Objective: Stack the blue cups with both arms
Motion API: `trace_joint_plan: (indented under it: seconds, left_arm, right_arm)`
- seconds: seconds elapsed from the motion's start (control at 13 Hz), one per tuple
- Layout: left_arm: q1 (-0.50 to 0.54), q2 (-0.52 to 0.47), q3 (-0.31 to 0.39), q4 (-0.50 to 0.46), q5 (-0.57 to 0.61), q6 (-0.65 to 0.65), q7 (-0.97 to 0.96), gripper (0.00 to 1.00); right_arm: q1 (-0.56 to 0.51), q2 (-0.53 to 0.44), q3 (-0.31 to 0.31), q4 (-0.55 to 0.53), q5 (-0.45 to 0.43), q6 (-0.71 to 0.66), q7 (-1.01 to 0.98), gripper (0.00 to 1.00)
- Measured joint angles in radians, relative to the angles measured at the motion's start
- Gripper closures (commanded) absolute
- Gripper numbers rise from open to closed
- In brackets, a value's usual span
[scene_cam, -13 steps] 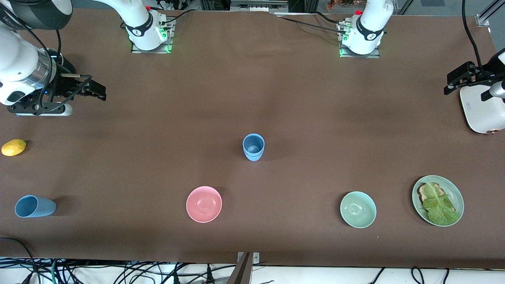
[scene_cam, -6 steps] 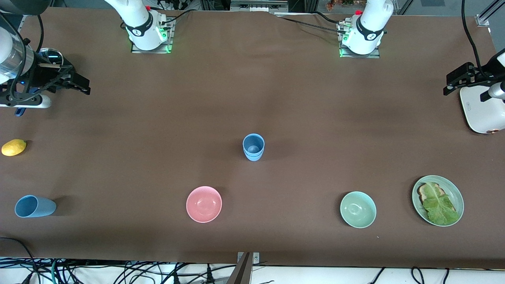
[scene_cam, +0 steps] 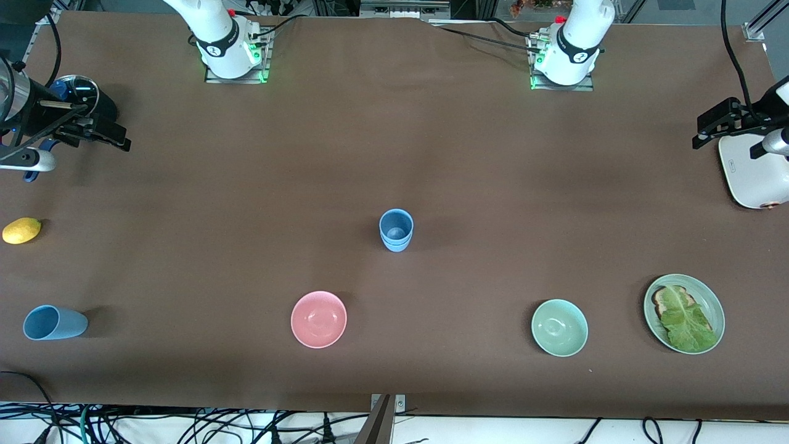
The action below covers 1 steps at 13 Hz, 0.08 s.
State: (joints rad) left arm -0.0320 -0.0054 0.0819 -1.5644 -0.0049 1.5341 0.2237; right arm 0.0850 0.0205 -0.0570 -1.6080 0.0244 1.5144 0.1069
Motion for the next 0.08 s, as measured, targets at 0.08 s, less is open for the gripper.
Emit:
trace_joint_plan:
  seconds: [0.08]
  left_arm:
    - [0.0,0.0,0.0,0.0,0.0,0.0,0.0,0.0]
  right_arm:
    - [0.003,-0.008,0.0,-0.009,0.0,0.008,0.0,0.0]
